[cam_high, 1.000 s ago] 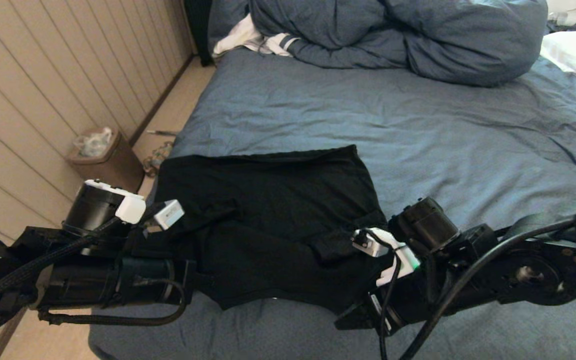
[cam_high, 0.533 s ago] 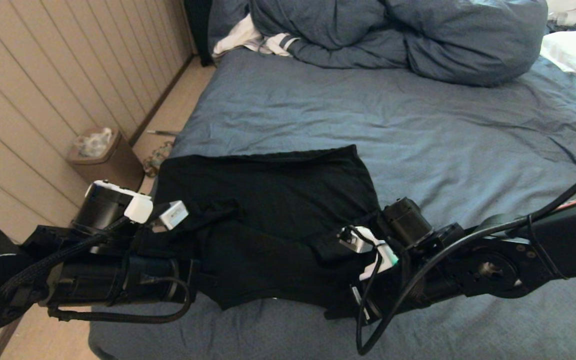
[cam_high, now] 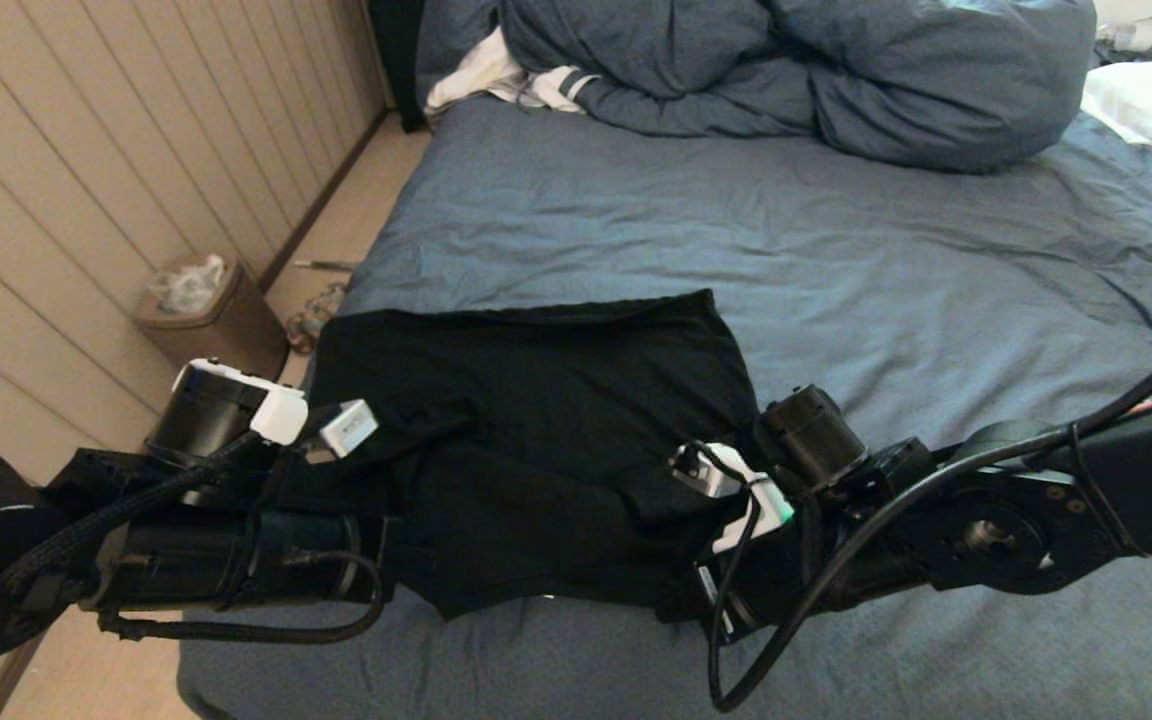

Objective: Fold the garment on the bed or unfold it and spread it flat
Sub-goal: Fold the black T-shirt

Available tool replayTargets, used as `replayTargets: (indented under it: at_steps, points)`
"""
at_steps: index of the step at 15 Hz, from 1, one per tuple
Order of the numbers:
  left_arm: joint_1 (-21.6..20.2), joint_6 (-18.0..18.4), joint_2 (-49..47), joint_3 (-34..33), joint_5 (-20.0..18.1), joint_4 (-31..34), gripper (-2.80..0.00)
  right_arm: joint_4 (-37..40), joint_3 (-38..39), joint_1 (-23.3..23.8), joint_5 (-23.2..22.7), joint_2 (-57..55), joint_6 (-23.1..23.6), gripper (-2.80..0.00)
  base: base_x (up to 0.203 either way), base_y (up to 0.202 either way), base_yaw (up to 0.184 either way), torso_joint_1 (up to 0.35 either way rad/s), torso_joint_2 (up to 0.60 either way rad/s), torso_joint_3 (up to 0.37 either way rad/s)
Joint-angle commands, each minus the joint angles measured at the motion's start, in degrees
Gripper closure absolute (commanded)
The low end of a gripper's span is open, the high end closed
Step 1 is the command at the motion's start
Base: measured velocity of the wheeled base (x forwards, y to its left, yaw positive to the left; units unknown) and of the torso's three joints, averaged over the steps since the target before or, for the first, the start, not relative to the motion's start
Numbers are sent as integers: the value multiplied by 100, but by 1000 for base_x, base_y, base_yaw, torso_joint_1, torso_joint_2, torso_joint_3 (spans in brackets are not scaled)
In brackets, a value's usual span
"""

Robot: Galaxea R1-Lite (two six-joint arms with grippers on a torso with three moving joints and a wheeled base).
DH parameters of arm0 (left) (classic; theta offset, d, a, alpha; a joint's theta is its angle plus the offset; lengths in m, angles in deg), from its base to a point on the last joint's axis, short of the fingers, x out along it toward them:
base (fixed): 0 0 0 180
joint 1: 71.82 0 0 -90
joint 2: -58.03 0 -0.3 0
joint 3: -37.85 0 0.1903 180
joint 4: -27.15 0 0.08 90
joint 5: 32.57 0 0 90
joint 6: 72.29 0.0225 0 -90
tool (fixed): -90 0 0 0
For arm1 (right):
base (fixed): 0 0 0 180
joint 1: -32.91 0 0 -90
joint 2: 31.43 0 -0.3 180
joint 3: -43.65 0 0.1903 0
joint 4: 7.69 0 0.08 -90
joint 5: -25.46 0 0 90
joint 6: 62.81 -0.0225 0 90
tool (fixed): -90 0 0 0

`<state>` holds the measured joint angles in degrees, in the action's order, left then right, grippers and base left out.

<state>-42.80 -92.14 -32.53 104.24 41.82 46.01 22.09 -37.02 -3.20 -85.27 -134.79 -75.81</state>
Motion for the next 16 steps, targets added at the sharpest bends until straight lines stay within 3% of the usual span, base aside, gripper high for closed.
replayTargets:
  at_steps: [1,4,6,9,16]
  points:
    - [-1,-10,77,34,5,-6,0,3,-187,29,-11,283,-8,0,0,0,0,0,0,0]
    - [-8,-22,243,249,26,2,0,11,-779,87,74,342,-45,0,0,0,0,0,0,0]
    - [-10,-81,297,435,194,12,0,7,-1330,116,422,197,-50,0,0,0,0,0,0,0]
    - [-41,-98,304,829,452,41,0,2,-2283,271,749,-382,-50,0,0,0,0,0,0,0]
    - [-167,-98,-96,1829,471,94,0,-7,-4530,592,1460,-1866,-76,0,0,0,0,0,0,0]
